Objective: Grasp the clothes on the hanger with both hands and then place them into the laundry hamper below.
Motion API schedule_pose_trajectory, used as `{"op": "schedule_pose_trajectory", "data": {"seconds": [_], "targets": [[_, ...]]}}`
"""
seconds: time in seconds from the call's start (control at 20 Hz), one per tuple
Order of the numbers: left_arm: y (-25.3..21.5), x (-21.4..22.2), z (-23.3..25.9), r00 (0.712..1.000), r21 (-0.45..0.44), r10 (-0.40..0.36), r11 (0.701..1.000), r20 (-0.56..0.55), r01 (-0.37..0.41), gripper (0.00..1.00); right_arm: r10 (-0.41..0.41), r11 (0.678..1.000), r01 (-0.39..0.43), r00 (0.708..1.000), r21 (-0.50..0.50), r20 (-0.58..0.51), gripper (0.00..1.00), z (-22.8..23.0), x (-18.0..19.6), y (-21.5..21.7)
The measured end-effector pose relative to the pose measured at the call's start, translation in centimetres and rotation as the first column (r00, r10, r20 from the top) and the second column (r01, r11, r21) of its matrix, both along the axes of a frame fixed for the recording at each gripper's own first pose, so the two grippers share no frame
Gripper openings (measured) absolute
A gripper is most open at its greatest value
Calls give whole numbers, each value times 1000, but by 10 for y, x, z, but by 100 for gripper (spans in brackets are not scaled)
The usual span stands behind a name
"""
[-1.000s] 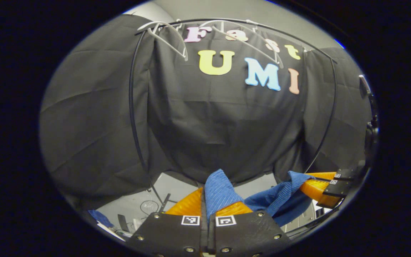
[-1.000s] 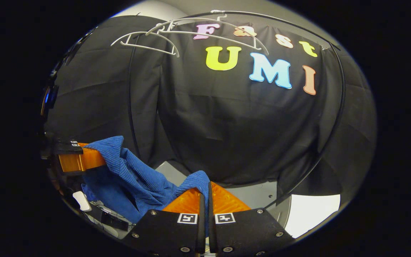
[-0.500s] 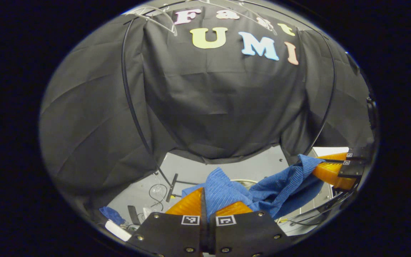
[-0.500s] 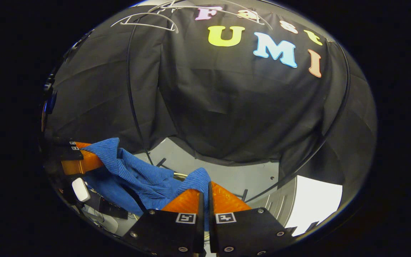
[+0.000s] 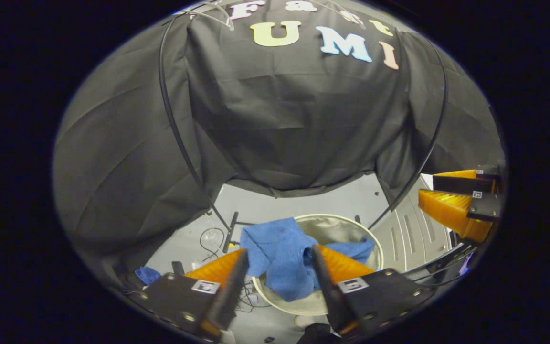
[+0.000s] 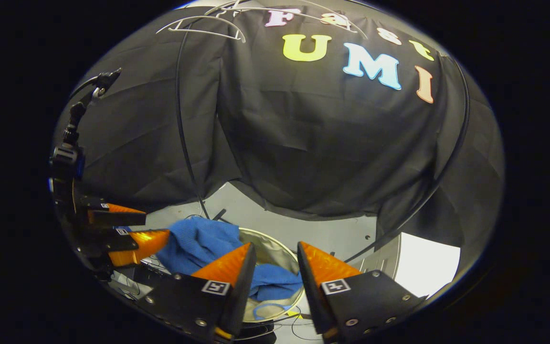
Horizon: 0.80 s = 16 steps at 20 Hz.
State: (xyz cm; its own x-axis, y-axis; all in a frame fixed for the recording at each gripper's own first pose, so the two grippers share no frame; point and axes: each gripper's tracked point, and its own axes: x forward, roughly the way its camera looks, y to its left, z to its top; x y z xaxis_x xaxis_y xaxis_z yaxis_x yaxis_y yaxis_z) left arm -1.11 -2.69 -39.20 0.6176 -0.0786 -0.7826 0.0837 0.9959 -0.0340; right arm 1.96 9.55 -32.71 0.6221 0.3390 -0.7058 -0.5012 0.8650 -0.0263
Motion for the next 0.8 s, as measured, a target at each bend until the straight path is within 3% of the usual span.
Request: {"op": "schedule_pose_trajectory", "data": {"seconds": [0.05, 0.1, 0.15, 0.25, 0.3, 0.4, 0.45, 0.5, 0.55, 0.75, 0.8], "targets": [[4, 3, 6, 1000, 9, 8, 1000, 15, -8, 74, -6, 1000, 6, 1000, 2, 4, 70, 1, 0, -1], [7, 5, 10, 1000, 13, 12, 1000, 28, -13, 91, -13, 1000, 13, 1000, 3, 5, 75, 1, -1, 0], [10, 8, 13, 999, 16, 18, 1000, 35, -19, 96, -18, 1000, 18, 1000, 3, 7, 84, 3, -1, 1], [17, 11, 20, 998, 17, 33, 999, 54, -34, 95, -26, 1000, 26, 999, 2, 18, 91, 6, -1, 1], [19, 12, 23, 997, 14, 40, 999, 66, -41, 100, -31, 1000, 31, 999, 6, 24, 93, 9, -3, 2], [24, 15, 34, 994, 6, 54, 998, 98, -55, 96, -46, 999, 45, 998, 24, 50, 94, 18, -1, 3], [26, 20, 43, 991, -2, 60, 998, 123, -61, 100, -55, 998, 53, 996, 31, 66, 95, 26, 1, 3], [27, 25, 55, 986, -13, 67, 998, 155, -65, 96, -64, 997, 61, 994, 39, 85, 95, 33, 2, 3], [28, 33, 71, 979, -24, 71, 997, 194, -67, 100, -74, 996, 69, 991, 50, 108, 95, 44, 6, 3], [28, 62, 146, 930, -37, 57, 998, 362, -47, 100, -123, 989, 102, 968, 105, 220, 96, 95, 21, 2], [27, 66, 167, 912, -38, 53, 998, 406, -41, 95, -137, 987, 111, 959, 115, 248, 95, 108, 23, 0]]}}
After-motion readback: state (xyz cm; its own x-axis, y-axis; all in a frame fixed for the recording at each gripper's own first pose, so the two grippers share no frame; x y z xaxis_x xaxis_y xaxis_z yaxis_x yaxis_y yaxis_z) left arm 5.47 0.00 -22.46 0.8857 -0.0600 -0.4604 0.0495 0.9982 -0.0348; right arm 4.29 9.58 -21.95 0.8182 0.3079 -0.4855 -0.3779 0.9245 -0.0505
